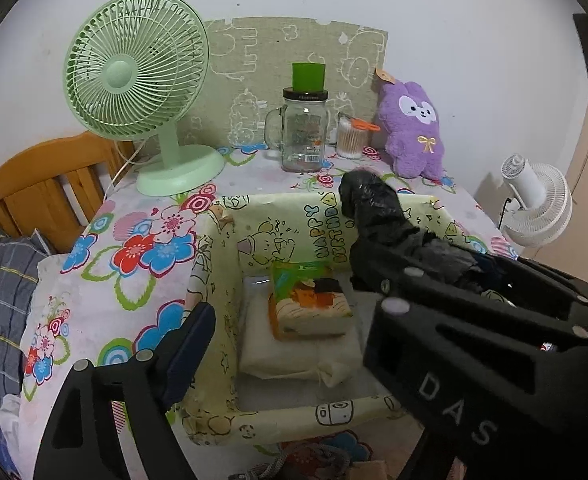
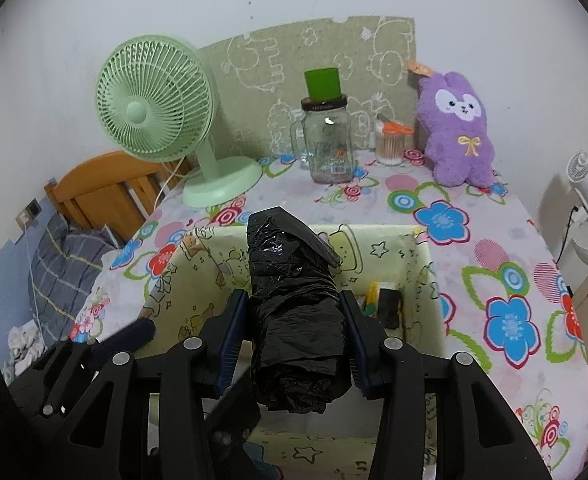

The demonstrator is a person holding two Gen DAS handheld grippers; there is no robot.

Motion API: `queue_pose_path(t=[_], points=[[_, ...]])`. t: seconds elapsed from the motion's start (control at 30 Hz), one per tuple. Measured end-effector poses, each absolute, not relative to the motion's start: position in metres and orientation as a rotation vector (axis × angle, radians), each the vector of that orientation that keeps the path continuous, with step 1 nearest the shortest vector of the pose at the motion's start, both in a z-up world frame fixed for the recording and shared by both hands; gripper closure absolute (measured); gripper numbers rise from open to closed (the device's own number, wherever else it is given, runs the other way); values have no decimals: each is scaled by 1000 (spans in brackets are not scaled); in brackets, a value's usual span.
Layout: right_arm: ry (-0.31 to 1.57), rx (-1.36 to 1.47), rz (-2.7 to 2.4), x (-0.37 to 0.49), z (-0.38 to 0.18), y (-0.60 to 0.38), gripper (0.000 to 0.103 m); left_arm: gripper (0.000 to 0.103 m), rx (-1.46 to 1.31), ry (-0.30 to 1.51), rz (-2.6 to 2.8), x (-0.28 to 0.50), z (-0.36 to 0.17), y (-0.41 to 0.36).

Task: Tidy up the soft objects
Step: 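Lower both held items into the box and open both tools, then withdraw both open tools from the box back toward the remaining pile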

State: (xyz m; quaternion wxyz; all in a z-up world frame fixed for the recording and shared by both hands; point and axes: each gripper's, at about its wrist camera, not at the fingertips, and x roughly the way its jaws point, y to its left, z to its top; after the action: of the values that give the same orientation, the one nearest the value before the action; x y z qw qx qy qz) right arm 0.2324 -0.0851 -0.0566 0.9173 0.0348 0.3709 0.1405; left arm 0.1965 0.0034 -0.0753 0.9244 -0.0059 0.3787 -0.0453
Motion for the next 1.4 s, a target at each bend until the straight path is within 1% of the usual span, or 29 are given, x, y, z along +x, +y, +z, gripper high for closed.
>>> queue_pose_path(t=[0.03, 0.1, 0.17, 0.23, 0.6, 1.0, 1.4], points=[[768, 71, 291, 233, -57, -85, 52, 17, -11, 777, -90, 197, -75, 3], [767, 69, 287, 232, -57, -86, 45, 17, -11, 777, -86, 197, -75, 4], [750, 66, 280, 230, -54, -87, 25, 17, -12, 778, -85, 198, -75, 4], [726, 58, 264, 226, -51, -88, 20, 16, -19, 779, -91, 198, -75, 4], [706, 60, 251, 214, -39, -96, 20, 15, -29, 775, -110, 190, -63, -2], [655, 55, 233, 186, -17, -106, 20, 1, -4, 721, -104, 168, -39, -10], [600, 52, 226, 153, 5, -111, 19, 0, 9, 655, -112, 138, -15, -16]])
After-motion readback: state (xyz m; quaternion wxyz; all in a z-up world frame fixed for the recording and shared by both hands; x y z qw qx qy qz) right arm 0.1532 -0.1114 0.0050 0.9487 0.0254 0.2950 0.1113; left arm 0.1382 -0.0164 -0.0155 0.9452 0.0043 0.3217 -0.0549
